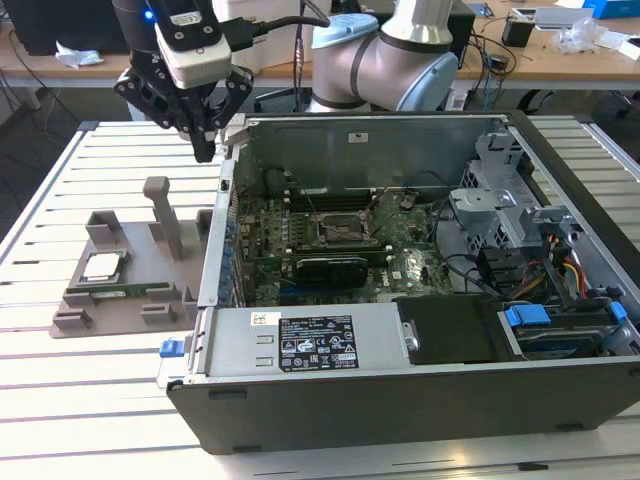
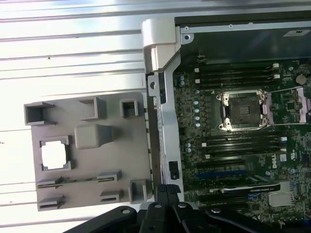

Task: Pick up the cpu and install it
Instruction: 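Reach for the cpu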

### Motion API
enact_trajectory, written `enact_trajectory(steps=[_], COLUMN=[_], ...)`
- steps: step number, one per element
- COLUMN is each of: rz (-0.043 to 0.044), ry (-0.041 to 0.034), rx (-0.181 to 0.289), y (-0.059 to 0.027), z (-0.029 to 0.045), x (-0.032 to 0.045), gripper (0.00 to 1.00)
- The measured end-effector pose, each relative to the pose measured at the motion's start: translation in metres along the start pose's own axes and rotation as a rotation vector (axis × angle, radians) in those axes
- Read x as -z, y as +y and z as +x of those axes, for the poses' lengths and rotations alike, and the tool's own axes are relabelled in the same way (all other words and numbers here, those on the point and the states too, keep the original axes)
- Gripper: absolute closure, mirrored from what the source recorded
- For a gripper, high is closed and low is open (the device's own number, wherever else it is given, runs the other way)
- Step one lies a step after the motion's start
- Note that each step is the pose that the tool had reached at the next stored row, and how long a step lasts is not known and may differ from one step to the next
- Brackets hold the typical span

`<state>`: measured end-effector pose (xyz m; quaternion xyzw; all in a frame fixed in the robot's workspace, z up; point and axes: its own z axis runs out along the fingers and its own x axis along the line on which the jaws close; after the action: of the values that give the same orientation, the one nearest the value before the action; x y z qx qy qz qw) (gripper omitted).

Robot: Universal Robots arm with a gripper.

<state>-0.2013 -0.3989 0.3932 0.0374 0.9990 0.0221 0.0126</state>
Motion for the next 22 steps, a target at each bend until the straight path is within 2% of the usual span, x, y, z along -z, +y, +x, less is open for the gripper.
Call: enact_trajectory(steps=[4, 16, 22], rz=[0.0000, 0.0000, 0.0000], ry=[0.0000, 0.0000, 0.0001], rx=[0.000, 0.000, 0.000], y=[-0.0009, -0.0029, -0.0043], z=[0.0126, 0.0387, 0.0576], x=[0.0003, 0.0011, 0.0016], gripper=[0.89, 0.89, 0.89])
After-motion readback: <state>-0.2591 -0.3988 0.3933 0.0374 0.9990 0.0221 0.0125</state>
